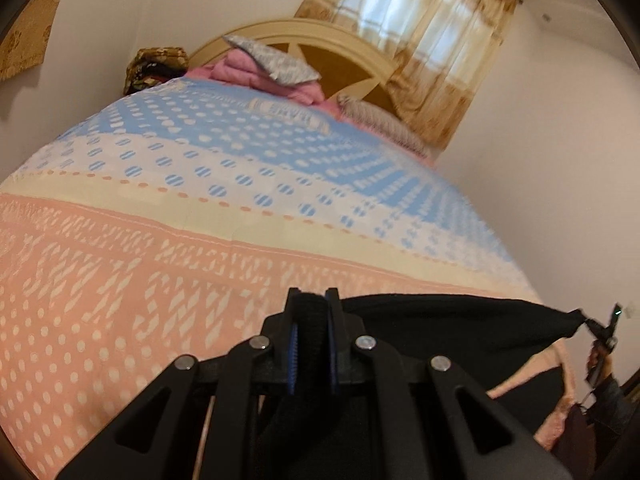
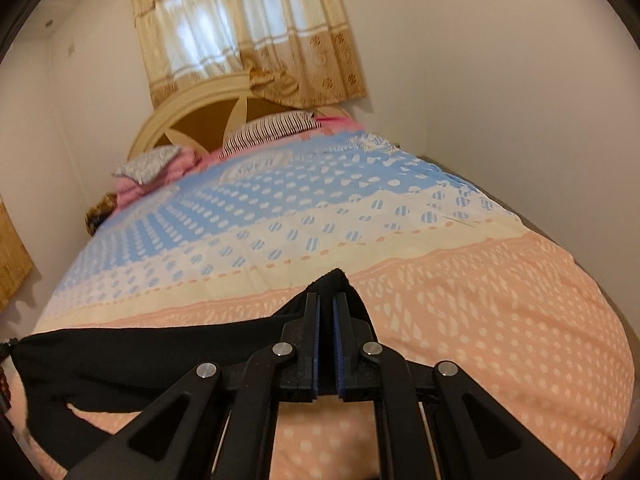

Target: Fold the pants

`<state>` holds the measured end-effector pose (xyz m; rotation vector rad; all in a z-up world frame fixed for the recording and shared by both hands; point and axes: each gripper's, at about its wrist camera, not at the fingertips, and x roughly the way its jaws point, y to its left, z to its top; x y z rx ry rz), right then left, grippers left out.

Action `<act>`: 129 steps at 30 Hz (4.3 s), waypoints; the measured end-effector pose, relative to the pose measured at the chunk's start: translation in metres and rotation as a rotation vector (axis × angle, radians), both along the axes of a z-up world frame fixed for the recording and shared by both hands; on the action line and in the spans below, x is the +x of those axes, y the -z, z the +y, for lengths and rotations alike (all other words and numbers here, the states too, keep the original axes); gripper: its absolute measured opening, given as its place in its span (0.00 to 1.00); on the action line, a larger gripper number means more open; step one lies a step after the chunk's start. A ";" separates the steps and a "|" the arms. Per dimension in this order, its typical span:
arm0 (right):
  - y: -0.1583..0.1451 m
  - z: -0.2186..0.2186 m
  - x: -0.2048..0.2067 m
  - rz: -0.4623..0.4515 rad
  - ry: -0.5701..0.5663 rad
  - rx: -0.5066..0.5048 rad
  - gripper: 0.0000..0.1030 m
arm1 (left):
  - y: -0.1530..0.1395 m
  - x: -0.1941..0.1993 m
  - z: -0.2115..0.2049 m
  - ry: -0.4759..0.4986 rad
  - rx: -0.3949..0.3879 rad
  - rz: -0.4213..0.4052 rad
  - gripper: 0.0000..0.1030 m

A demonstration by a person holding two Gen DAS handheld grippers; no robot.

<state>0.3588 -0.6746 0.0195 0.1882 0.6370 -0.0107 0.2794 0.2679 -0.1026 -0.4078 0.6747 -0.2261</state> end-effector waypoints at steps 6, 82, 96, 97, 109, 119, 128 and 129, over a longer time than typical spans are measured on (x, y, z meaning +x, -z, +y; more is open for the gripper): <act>0.017 -0.020 -0.052 0.016 0.043 0.039 0.05 | 0.005 -0.052 0.005 0.045 -0.056 -0.071 0.11; 0.099 0.379 -0.121 0.299 -0.791 -0.151 0.45 | 0.074 -0.177 0.017 -0.059 -0.048 0.066 0.50; 0.133 0.392 -0.154 0.500 -0.976 -0.156 0.45 | 0.085 -0.176 0.019 -0.072 -0.087 0.086 0.50; 0.129 0.395 -0.156 0.492 -0.985 -0.153 0.45 | 0.083 -0.176 0.018 -0.071 -0.088 0.081 0.50; 0.147 0.457 -0.138 0.469 -0.974 -0.090 0.45 | 0.069 -0.176 0.014 -0.086 -0.005 0.051 0.50; 0.120 0.469 -0.145 0.395 -1.005 -0.052 0.45 | 0.070 -0.167 0.004 -0.091 0.052 0.030 0.56; 0.142 0.564 -0.155 0.423 -1.134 -0.067 0.45 | 0.069 -0.142 0.008 -0.164 0.105 0.085 0.66; 0.151 0.573 -0.162 0.458 -1.159 -0.078 0.46 | 0.072 -0.138 0.008 -0.152 0.089 0.100 0.64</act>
